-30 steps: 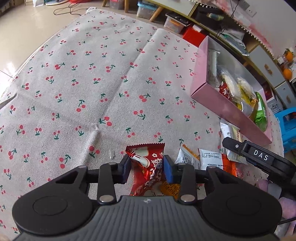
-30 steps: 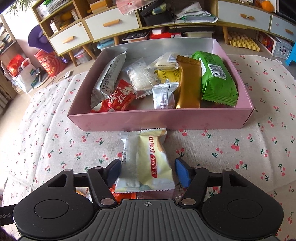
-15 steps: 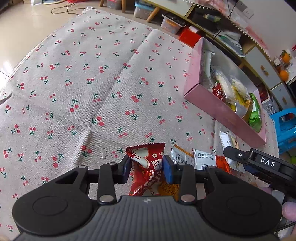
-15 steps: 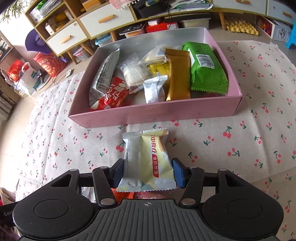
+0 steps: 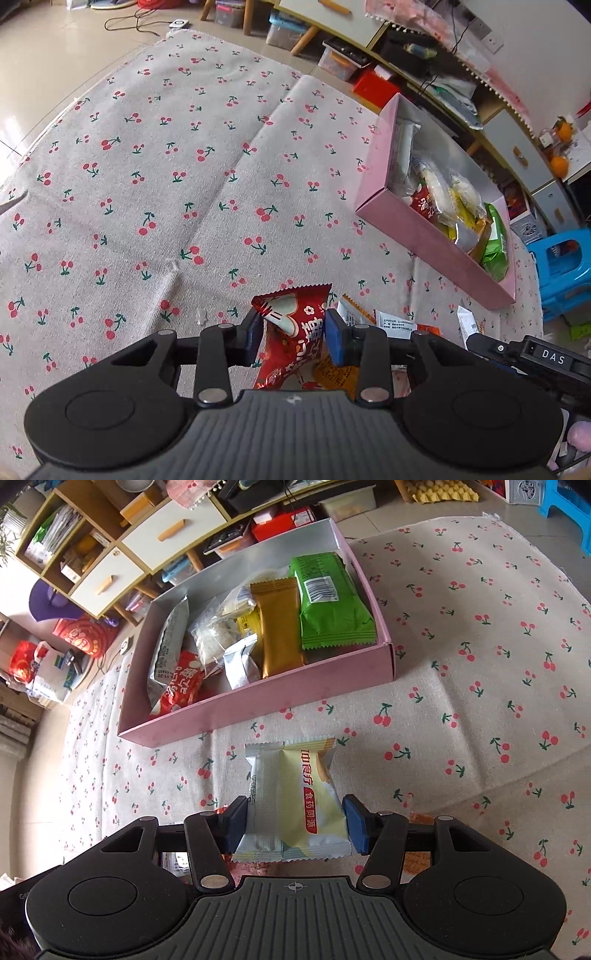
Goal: Organize snacks
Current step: 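Carry the red candy and cream biscuit pack into the pink box and open both tools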
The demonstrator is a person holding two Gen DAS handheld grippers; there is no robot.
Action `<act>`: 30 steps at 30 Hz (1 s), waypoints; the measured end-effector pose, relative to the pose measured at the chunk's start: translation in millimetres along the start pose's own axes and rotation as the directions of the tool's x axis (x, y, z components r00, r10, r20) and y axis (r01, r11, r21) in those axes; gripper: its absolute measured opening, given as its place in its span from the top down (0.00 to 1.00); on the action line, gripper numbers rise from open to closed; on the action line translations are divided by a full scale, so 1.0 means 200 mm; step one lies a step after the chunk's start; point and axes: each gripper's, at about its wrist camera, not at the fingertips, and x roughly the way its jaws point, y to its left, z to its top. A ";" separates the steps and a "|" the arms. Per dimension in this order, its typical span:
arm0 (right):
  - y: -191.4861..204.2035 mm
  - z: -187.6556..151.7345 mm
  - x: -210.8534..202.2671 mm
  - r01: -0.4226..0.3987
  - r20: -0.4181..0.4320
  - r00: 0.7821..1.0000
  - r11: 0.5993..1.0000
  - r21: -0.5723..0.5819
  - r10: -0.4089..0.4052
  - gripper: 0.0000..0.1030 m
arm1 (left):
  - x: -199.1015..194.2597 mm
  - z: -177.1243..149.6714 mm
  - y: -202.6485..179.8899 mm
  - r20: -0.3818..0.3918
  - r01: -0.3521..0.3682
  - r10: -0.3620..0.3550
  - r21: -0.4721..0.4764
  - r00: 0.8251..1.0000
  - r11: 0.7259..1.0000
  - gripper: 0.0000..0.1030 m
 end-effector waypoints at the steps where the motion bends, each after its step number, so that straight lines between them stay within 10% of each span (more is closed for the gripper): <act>1: -0.01 0.00 -0.01 -0.004 -0.002 1.000 1.000 0.005 0.004 0.47 | 0.00 0.00 0.00 0.004 0.003 -0.003 -0.002 1.000 1.000 0.69; 30: -0.14 0.08 -0.21 -0.112 0.064 0.992 0.991 0.075 0.107 0.47 | -0.05 0.12 -0.21 0.142 -0.002 -0.005 0.046 0.990 0.999 0.69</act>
